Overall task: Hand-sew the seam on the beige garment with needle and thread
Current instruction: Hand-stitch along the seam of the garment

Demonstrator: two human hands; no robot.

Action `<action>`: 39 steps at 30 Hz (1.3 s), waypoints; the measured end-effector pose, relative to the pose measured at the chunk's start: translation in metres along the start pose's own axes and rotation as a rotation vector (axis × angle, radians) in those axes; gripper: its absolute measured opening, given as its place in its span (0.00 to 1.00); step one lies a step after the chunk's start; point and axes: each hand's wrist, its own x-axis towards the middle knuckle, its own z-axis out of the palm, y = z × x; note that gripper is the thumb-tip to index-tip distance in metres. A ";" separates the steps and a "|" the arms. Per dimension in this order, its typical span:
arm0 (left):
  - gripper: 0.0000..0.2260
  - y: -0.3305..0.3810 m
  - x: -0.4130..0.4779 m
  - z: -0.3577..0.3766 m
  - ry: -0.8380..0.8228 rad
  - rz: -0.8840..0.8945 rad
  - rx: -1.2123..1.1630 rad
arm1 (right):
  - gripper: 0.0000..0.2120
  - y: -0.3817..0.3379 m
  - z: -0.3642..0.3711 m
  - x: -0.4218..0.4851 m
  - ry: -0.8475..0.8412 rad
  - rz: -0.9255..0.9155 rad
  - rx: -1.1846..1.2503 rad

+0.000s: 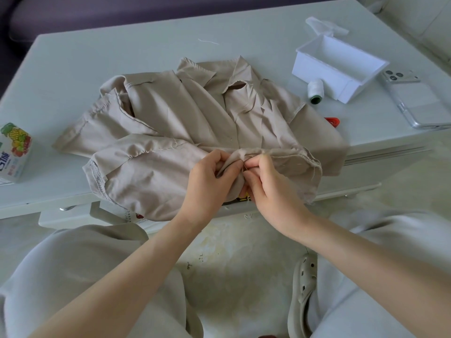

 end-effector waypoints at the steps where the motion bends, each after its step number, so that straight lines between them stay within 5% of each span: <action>1: 0.03 0.000 0.000 -0.001 0.002 -0.017 -0.019 | 0.04 0.001 0.000 -0.001 -0.019 -0.023 -0.018; 9: 0.07 0.001 0.006 -0.005 0.057 -0.058 -0.123 | 0.24 0.011 0.001 -0.006 -0.193 -0.135 -0.125; 20: 0.05 0.002 0.004 -0.003 -0.054 -0.016 -0.083 | 0.03 0.010 -0.005 -0.003 0.015 -0.194 -0.191; 39: 0.06 0.003 0.000 -0.003 -0.116 -0.064 -0.099 | 0.06 0.013 -0.006 0.005 0.055 -0.166 -0.194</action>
